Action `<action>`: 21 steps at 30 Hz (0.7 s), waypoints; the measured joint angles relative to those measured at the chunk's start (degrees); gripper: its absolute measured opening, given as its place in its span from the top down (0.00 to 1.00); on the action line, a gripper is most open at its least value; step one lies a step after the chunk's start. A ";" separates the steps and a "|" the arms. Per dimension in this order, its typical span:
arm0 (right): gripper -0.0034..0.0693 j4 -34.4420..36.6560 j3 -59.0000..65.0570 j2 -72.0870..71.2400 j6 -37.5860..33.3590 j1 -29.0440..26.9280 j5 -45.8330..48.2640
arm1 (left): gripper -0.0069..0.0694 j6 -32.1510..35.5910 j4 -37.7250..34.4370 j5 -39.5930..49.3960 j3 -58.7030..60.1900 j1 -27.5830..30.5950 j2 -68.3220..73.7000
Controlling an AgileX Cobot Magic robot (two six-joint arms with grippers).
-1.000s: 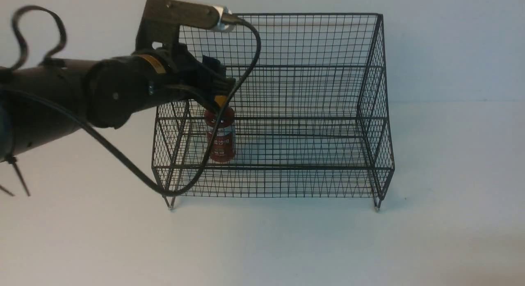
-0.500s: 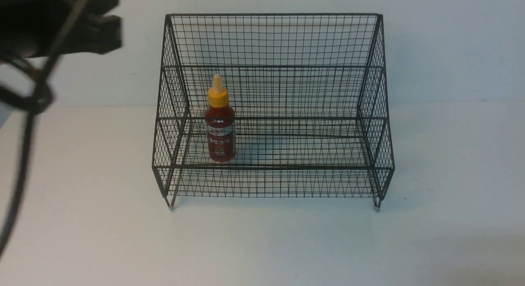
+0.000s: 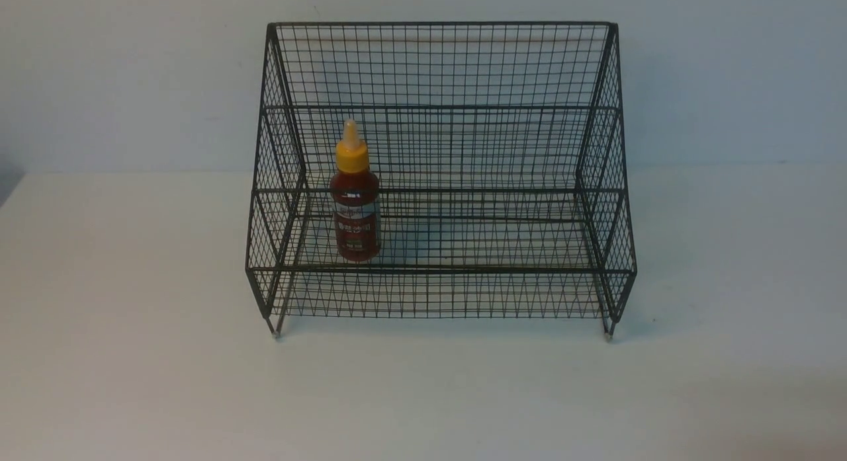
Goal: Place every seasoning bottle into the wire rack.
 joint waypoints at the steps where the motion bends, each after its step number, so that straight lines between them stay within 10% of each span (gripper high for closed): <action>1: 0.97 0.00 0.00 0.00 0.00 0.00 0.00 | 0.92 0.00 -0.04 0.27 0.69 0.00 -1.35; 21: 0.97 0.00 0.00 0.00 0.00 0.00 0.00 | 0.92 0.73 6.18 2.29 6.63 0.00 -7.34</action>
